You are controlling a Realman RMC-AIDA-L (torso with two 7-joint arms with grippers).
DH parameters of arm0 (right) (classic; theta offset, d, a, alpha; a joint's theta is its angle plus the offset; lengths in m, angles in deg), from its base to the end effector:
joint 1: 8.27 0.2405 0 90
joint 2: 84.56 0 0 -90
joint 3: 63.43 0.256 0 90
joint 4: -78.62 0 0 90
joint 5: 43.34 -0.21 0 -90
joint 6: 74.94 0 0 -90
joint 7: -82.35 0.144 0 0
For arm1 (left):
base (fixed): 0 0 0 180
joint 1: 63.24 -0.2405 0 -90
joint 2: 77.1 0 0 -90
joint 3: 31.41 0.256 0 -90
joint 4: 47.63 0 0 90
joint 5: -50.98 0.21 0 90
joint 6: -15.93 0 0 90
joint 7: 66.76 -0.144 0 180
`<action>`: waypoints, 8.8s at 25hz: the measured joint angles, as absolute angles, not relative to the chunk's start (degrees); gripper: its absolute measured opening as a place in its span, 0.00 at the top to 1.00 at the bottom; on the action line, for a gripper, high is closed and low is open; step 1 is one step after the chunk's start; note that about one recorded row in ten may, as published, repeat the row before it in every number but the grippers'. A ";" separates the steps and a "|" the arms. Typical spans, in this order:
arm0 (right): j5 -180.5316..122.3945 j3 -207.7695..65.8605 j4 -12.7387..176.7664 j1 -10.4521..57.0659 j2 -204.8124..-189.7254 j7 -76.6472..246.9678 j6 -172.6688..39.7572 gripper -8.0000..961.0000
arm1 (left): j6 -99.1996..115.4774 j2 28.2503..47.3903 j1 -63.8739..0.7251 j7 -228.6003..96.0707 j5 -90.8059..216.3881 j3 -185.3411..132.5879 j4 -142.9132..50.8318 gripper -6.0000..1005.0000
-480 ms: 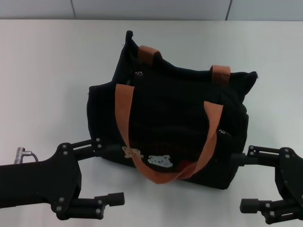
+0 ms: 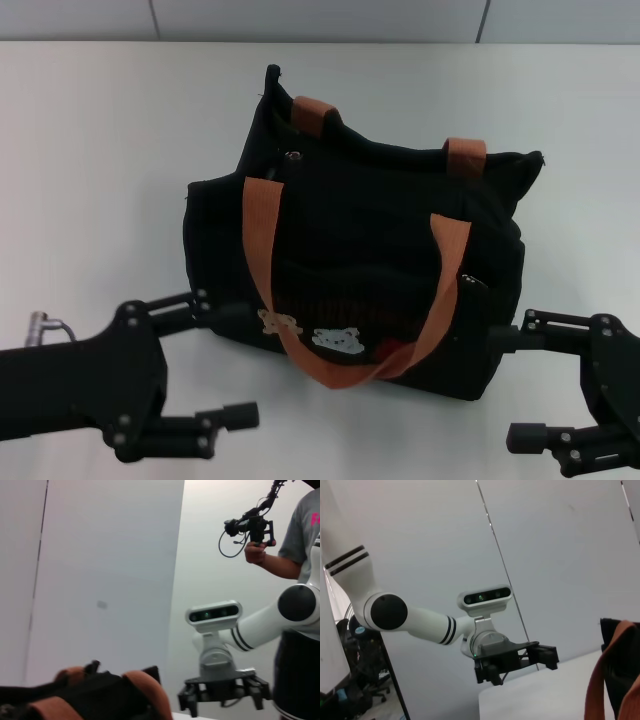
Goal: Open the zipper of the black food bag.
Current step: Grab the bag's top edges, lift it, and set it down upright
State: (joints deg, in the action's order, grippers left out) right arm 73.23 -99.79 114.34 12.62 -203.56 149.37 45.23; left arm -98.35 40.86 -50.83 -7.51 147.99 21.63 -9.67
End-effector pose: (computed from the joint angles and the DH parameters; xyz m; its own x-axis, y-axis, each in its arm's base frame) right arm 0.2706 0.2215 0.0135 0.7067 -0.2784 -0.6505 -0.2222 -0.9602 0.1695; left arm -0.2757 0.2064 0.0107 0.6898 0.1166 0.7146 0.1697 -0.9855 -0.0031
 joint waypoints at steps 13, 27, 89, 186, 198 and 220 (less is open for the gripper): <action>71.31 -74.36 114.00 8.52 -203.47 145.05 41.27 0.12 | -94.22 41.03 -52.65 -22.46 147.80 -1.71 -21.65 0.19; 69.73 -67.85 110.47 7.05 -203.48 141.50 37.28 0.12 | -83.98 41.56 -45.65 -28.88 149.03 1.07 -33.22 0.19; 61.22 -92.35 130.56 37.19 -190.34 228.08 42.01 0.13 | -93.74 42.00 -31.28 -36.55 141.00 6.58 -22.78 0.79; 73.26 -117.39 132.34 46.76 -196.06 223.48 22.82 0.72 | -94.92 42.08 -29.50 -40.28 140.31 11.22 -21.59 0.80; 77.86 -119.19 134.02 50.17 -196.36 226.72 22.90 0.58 | -94.72 42.08 -29.40 -40.32 140.23 11.71 -21.42 0.80; 86.78 -120.72 133.79 56.18 -198.84 228.95 22.48 0.62 | -94.69 42.08 -28.78 -40.40 140.23 12.05 -21.19 0.80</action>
State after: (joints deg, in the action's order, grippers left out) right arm 86.78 -120.72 133.79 56.18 -198.84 228.95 22.48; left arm -94.69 42.08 -28.78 -40.40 140.23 12.05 -21.19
